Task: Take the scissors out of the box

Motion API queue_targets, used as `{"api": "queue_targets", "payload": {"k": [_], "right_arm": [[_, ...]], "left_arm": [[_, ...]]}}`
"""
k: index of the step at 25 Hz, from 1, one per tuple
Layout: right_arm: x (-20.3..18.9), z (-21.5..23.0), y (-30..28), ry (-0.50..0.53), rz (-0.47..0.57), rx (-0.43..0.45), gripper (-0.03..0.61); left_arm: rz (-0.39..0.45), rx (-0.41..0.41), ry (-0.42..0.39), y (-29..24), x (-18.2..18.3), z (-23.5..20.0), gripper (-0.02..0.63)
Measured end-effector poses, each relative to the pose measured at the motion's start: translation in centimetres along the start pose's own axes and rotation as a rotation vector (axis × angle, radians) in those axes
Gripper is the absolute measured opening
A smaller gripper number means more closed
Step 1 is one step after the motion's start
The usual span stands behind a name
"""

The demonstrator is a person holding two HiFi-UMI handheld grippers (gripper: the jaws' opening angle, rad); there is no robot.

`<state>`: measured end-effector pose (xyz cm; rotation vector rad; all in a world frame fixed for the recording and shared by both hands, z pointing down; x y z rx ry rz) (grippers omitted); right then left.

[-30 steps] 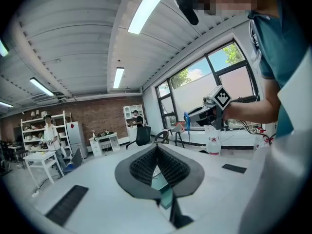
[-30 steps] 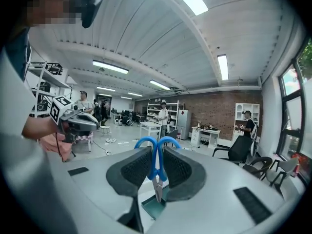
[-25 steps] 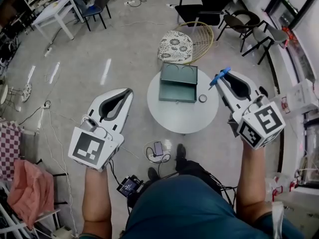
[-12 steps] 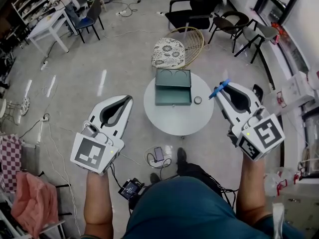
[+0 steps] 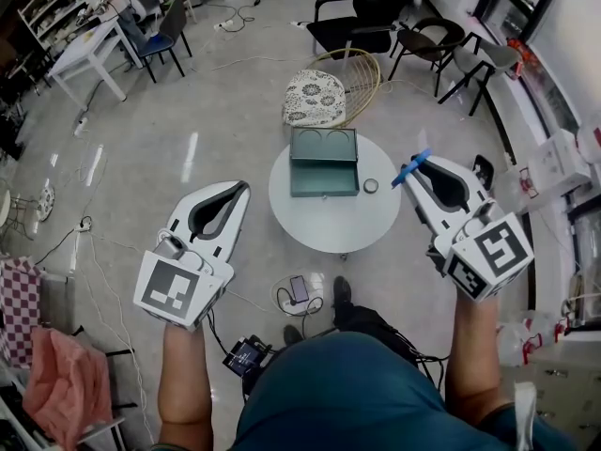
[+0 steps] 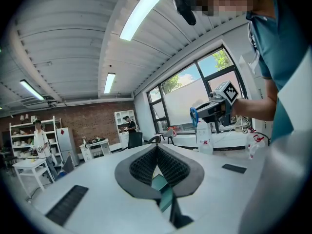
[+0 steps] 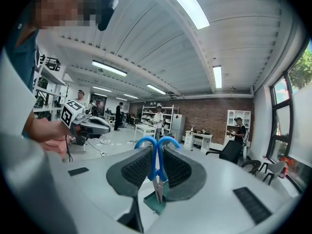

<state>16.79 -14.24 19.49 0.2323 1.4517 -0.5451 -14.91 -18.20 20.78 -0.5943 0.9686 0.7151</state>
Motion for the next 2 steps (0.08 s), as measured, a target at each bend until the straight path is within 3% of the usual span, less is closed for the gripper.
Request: {"api": "queue_targets", "payload": {"k": [2], "right_arm": [[-0.06, 0.2, -0.08, -0.001, -0.001, 0.001, 0.095]], "left_arm": [[-0.014, 0.005, 0.0, -0.14, 0.05, -0.05, 0.018]]}}
Point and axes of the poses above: the fingertips, and each gripper's own axes: y backward along the fingers, z to its right, x out of its top, the point moved 9 cm from there along y, backward along the fingers, and after that the axes turned 14 degrees about -y, right-handed, at the moved point
